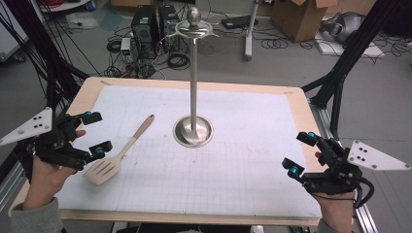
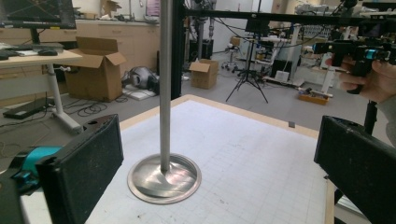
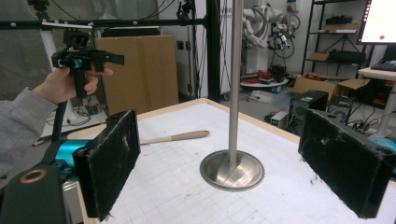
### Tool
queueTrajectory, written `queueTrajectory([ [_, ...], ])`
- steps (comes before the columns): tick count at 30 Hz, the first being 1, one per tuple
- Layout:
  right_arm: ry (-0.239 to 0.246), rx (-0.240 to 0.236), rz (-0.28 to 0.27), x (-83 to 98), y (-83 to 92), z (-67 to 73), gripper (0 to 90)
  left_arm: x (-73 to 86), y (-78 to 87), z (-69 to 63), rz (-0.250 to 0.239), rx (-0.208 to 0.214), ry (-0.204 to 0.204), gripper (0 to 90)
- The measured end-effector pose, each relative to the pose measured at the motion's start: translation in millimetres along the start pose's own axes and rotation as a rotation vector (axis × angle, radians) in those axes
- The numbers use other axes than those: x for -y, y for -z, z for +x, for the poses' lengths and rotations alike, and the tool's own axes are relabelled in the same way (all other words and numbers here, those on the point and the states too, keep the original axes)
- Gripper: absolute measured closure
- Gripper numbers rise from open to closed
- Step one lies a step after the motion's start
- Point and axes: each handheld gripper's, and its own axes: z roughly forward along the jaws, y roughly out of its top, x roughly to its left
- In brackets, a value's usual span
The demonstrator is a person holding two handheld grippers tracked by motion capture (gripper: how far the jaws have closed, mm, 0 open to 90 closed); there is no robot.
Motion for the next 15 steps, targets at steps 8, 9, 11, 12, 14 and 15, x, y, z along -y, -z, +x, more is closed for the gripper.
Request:
queueTrajectory([
  [8, 0.001, -0.023, 0.003, 2.0, -6.8, -1.6, 11.6, 3.3, -1.0, 3.6, 0.014, -0.02, 0.009, 1.7],
  [9, -0.002, -0.025, 0.004, 2.6, -7.4, -2.1, 11.6, 3.7, -1.3, 4.0, 0.014, -0.022, 0.011, 1.7],
  [11, -0.006, -0.026, 0.008, 4.1, -8.4, -3.5, 11.6, 4.6, -2.8, 5.0, 0.019, -0.025, 0.013, 1.7],
  [12, -0.006, -0.026, 0.008, 4.1, -8.4, -3.5, 11.6, 4.6, -2.8, 5.0, 0.019, -0.025, 0.013, 1.7],
  [14, -0.012, -0.02, 0.017, 6.2, -8.7, -3.9, 11.6, 5.7, -4.9, 6.8, 0.024, -0.026, 0.014, 1.7],
  [15, -0.014, -0.016, 0.021, 6.4, -8.2, -3.5, 11.6, 5.7, -4.9, 6.8, 0.024, -0.026, 0.014, 1.7],
])
